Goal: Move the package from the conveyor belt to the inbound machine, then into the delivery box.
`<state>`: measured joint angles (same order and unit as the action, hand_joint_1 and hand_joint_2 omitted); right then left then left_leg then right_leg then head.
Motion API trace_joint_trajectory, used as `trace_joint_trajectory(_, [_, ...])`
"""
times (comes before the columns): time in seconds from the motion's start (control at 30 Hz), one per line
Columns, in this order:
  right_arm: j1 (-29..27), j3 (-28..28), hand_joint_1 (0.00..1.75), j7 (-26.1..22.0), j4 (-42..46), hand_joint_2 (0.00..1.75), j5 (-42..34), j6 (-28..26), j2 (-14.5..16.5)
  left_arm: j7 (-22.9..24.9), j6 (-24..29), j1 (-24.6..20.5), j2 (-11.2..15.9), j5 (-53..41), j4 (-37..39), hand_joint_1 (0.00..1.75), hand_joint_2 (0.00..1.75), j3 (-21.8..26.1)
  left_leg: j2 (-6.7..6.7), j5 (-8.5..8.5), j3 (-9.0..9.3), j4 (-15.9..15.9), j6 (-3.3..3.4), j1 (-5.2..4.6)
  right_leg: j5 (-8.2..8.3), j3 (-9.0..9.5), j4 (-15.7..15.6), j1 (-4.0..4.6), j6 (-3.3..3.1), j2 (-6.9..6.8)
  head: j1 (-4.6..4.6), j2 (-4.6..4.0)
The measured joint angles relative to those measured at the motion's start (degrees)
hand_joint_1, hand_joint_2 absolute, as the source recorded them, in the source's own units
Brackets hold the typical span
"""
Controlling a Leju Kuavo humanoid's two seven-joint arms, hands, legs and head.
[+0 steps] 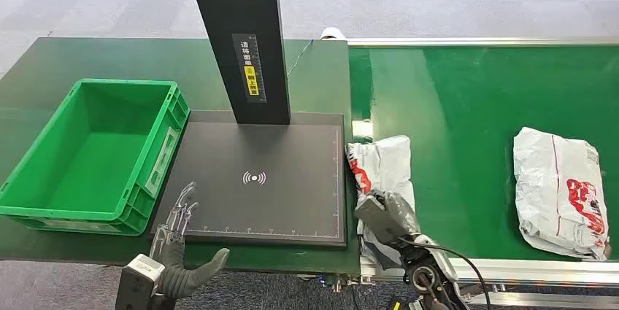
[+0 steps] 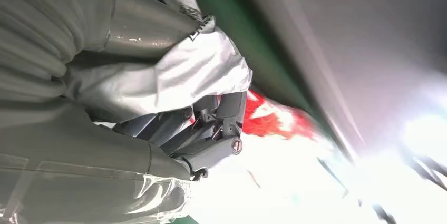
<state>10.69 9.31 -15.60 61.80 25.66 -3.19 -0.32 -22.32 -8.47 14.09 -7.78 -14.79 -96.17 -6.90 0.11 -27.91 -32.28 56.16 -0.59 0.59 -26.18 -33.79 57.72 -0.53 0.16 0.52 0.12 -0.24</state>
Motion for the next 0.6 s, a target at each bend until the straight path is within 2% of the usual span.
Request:
trace_joint_trajectory(0.17, [0.22,-2.73,1.75,-2.74,4.36,1.75,-6.56,-0.31,0.54,-0.3,0.5,-0.18,0.0,0.32,0.25,0.0,1.75,0.06,0.0,-0.02,0.01,0.0,-0.01,0.02,-0.03,-0.02,0.0,0.02,-0.01,0.02,0.01,0.0])
trace_joint_trajectory(0.3, [-0.04,-4.9,1.75,-9.32,8.31,1.75,-20.52,-2.02,1.76,-0.9,2.02,-0.09,0.02,0.98,0.46,0.0,1.75,0.16,-0.04,-0.02,-0.05,-0.01,-0.01,0.01,-0.04,-0.03,0.0,0.01,0.0,-0.03,0.02,0.0])
trace_joint_trajectory(0.4, [-0.17,-6.04,1.75,-12.57,12.43,1.75,-27.85,-4.09,3.09,-1.34,3.02,0.13,0.02,1.14,0.56,0.0,1.75,0.23,-0.03,-0.02,-0.02,0.0,-0.01,0.0,-0.04,-0.02,0.0,0.0,0.0,-0.03,0.02,0.0])
trace_joint_trajectory(0.6, [-0.77,-7.04,1.74,-15.93,19.57,1.75,-31.57,-8.08,5.19,-1.66,3.57,0.79,-0.01,1.14,0.57,0.0,1.75,0.25,-0.04,-0.02,0.0,0.0,-0.01,0.0,-0.04,-0.02,-0.01,0.0,0.0,-0.03,0.01,0.0])
